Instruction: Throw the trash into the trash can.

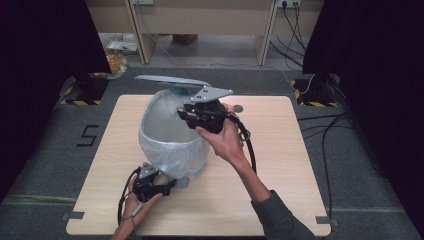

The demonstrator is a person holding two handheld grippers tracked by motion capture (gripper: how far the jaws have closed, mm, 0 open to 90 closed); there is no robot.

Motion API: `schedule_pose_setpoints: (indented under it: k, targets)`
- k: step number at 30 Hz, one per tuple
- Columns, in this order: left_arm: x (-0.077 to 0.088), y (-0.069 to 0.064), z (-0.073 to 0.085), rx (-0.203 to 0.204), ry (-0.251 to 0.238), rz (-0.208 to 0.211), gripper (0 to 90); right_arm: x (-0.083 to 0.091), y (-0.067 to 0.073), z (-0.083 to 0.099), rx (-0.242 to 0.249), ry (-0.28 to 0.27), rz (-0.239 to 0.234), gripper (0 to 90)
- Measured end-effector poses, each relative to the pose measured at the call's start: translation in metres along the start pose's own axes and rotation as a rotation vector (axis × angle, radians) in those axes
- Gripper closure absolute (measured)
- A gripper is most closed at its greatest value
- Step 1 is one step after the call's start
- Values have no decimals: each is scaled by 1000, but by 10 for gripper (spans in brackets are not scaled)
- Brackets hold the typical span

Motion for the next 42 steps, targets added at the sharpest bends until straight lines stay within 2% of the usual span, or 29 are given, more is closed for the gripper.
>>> schedule_pose_setpoints:
  k: [4,11,24,27,28,29,30,32,35,42]
  targets:
    - [1,0,0,-9,9,-1,179,-6,1,3,0,15,2,694]
    - [0,0,0,-7,6,0,179,-12,3,4,-7,22,-15,619]
    - [1,1,0,-6,8,2,179,8,-5,3,-23,-2,7,557]
    - [0,0,0,-1,3,3,179,17,-7,4,-30,-16,11,478]
    - [0,1,0,-1,7,2,179,23,-8,5,-34,-34,20,405]
    - [0,1,0,-1,7,2,179,23,-8,5,-34,-34,20,405]
    - [1,1,1,-12,13,2,179,26,-9,5,-34,-42,22,371]
    - [0,0,0,-2,2,3,180,34,-12,5,-30,-53,29,292]
    - [1,1,1,-11,13,3,180,43,-17,7,-42,-75,69,180]
    - [0,0,0,-2,4,4,180,63,-26,13,-58,-133,90,160]
Point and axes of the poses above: each handheld gripper's, and its own axes: x roughly backward along the jaws, z roughly out of its underside, y roughly to its left, the point moved 6 cm from there along -x, roughly forward along the jaws, and after that the axes turned 9 degrees about -y, right-handed, at the moved point
